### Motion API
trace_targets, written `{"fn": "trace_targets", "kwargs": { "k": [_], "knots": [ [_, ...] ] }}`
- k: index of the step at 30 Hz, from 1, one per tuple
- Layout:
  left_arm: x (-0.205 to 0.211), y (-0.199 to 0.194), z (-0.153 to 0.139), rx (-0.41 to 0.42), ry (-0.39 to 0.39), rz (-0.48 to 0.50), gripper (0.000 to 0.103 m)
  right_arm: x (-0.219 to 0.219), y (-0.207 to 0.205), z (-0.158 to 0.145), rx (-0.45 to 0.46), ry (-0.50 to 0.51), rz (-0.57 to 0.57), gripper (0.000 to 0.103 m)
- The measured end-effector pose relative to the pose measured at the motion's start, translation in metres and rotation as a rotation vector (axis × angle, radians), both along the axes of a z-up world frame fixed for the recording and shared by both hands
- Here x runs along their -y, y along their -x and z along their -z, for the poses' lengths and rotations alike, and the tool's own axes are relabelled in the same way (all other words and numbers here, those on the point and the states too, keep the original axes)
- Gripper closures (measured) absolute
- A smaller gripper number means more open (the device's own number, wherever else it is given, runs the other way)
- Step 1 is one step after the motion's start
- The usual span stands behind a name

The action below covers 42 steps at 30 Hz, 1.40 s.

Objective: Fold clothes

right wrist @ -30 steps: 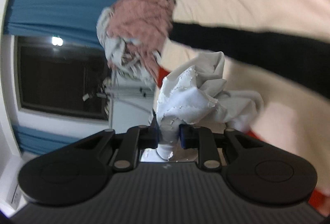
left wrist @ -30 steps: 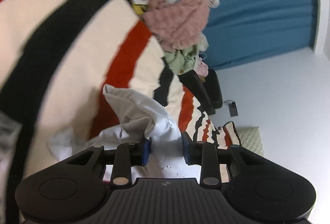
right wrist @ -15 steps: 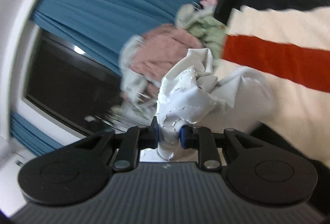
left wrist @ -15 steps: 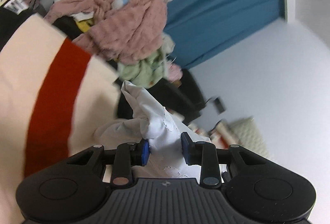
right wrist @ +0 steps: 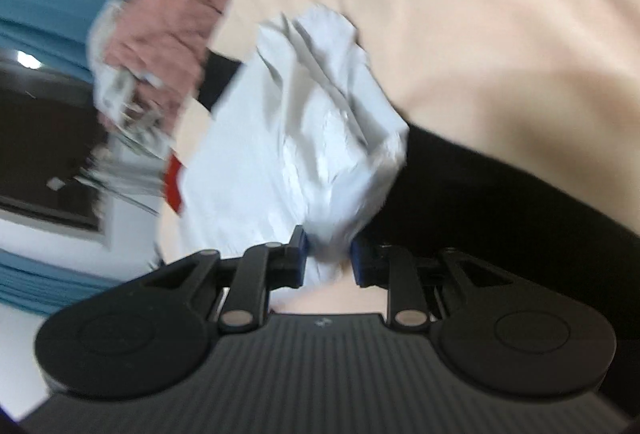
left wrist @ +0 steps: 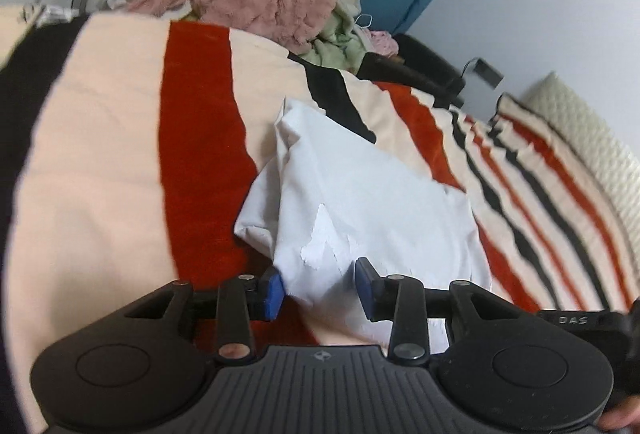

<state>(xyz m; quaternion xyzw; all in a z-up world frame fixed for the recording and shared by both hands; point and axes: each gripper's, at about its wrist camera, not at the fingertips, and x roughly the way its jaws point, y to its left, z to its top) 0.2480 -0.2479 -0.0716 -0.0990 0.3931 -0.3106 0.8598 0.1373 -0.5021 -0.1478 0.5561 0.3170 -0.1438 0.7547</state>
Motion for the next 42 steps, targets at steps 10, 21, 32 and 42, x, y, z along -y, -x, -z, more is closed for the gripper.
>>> {"fn": "trace_targets", "kwargs": {
  "k": [10, 21, 32, 42],
  "knots": [
    [-0.026, 0.092, -0.119, 0.172, -0.075, 0.009, 0.05, -0.056, 0.058, -0.131, 0.068, 0.308, -0.166, 0.077],
    [-0.106, 0.24, -0.226, 0.39, -0.091, -0.025, 0.016, -0.127, 0.141, -0.229, 0.191, 0.708, -0.243, 0.021],
    [-0.176, 0.335, -0.236, 0.529, -0.093, -0.057, 0.0, -0.185, 0.217, -0.231, 0.313, 0.91, -0.198, 0.021],
    [-0.195, 0.365, -0.212, 0.609, -0.158, -0.098, 0.0, -0.217, 0.219, -0.189, 0.319, 1.012, -0.177, 0.021]
  ]
}}
